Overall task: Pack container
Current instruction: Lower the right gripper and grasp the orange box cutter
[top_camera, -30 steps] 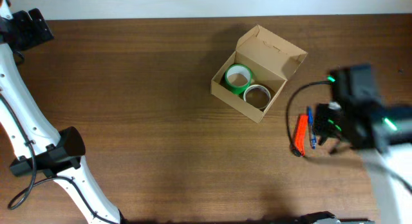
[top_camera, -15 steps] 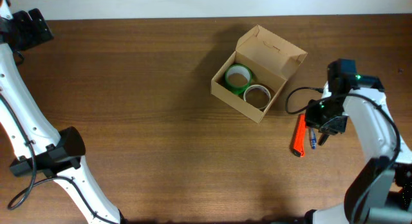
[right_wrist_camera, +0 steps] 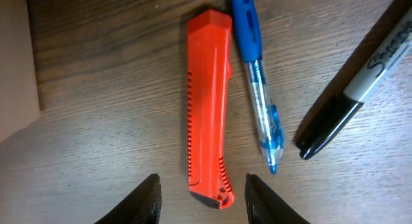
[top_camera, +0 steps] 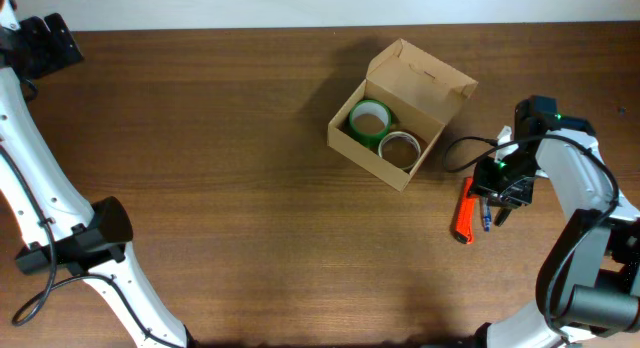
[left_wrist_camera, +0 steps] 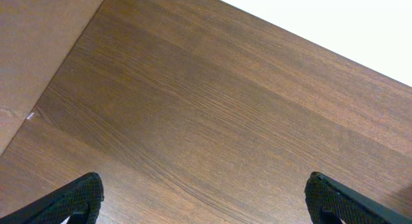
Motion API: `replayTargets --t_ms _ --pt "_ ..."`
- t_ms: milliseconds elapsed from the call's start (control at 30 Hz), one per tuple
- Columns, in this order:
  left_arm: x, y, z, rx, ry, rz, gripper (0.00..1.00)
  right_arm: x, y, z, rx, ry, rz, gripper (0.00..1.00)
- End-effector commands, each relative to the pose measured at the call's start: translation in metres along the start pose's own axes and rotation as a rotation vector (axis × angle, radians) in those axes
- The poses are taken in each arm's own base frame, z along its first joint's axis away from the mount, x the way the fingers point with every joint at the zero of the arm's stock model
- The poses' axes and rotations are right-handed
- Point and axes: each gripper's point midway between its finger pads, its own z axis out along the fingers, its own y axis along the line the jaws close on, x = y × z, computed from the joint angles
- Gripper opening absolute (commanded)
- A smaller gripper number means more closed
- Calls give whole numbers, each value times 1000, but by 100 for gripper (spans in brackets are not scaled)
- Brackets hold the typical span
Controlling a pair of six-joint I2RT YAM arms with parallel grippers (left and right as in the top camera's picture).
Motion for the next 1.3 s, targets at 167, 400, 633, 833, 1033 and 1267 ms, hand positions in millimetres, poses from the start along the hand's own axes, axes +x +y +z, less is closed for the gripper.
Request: replayTargets --t_ms 167,400,633,833,1033,1267 --pt "-2 1 -14 5 -26 5 100 5 -3 13 41 10 -44 44" --pt "-2 1 -14 6 -26 5 100 22 10 47 69 22 -110 44" --pt "-2 1 -14 6 -26 5 100 25 8 56 74 16 -92 44" --pt "-2 1 -14 5 -26 5 100 22 7 56 83 4 -93 44" --pt "-2 1 -14 6 -26 5 100 20 5 56 94 -3 -94 44" --pt "-2 1 -14 5 -26 5 100 17 -3 55 144 -20 -71 44"
